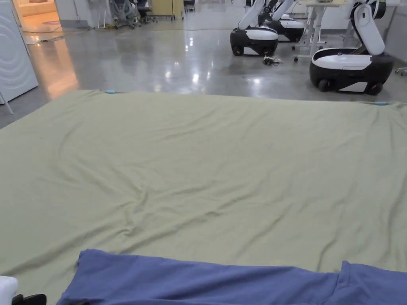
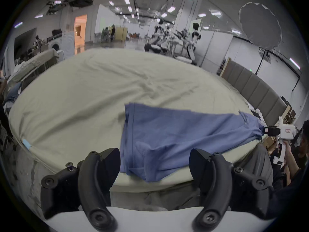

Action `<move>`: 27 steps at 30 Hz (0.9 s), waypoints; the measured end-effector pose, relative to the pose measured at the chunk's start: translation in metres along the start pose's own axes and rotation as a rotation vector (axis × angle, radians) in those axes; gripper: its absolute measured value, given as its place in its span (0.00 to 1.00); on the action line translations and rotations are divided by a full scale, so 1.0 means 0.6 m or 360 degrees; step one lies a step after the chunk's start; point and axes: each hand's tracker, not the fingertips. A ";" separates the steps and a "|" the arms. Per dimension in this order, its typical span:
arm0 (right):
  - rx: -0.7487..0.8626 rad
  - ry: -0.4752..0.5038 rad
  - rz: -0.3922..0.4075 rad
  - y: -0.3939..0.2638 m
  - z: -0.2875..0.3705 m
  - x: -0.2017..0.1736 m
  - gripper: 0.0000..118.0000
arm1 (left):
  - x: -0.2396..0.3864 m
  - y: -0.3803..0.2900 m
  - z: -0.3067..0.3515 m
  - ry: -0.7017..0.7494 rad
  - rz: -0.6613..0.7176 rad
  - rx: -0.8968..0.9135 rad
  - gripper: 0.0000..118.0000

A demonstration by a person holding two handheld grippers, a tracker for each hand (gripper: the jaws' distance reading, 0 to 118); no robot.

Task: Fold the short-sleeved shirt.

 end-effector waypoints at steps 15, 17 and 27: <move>0.0524 0.0386 -0.0038 0.006 0.101 -0.146 0.49 | 0.168 0.005 0.119 0.0042 -0.0236 0.0670 0.64; 0.0526 0.0397 0.0020 0.011 0.102 -0.160 0.31 | 0.180 0.008 0.129 0.0000 -0.0274 0.0696 0.33; 0.0608 0.0360 0.0155 0.021 0.115 -0.187 0.00 | 0.188 0.035 0.164 -0.0062 -0.0117 0.0772 0.02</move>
